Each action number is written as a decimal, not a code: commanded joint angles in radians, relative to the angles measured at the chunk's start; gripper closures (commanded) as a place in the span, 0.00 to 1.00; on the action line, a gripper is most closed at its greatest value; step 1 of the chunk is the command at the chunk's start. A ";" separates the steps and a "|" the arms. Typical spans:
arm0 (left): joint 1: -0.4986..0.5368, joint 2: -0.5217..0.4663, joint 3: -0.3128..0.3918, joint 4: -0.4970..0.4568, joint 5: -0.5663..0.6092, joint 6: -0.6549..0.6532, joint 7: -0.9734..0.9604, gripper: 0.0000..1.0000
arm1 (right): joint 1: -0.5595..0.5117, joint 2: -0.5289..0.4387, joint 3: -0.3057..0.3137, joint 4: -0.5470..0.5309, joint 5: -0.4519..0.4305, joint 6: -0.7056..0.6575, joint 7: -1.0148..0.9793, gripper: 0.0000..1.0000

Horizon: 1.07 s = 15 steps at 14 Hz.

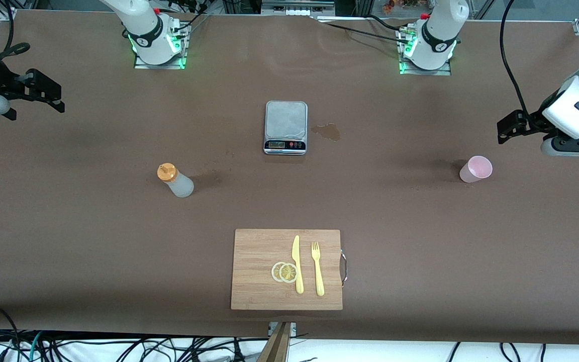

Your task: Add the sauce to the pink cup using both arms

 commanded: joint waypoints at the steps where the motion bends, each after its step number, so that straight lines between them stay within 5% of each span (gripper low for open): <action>1: 0.003 0.000 -0.001 0.001 -0.026 -0.009 -0.003 0.00 | -0.003 -0.017 0.004 -0.018 0.008 0.003 -0.005 0.00; 15: 0.023 0.003 0.006 0.006 -0.020 -0.061 -0.007 0.00 | -0.003 -0.022 0.004 -0.018 0.008 -0.012 -0.008 0.00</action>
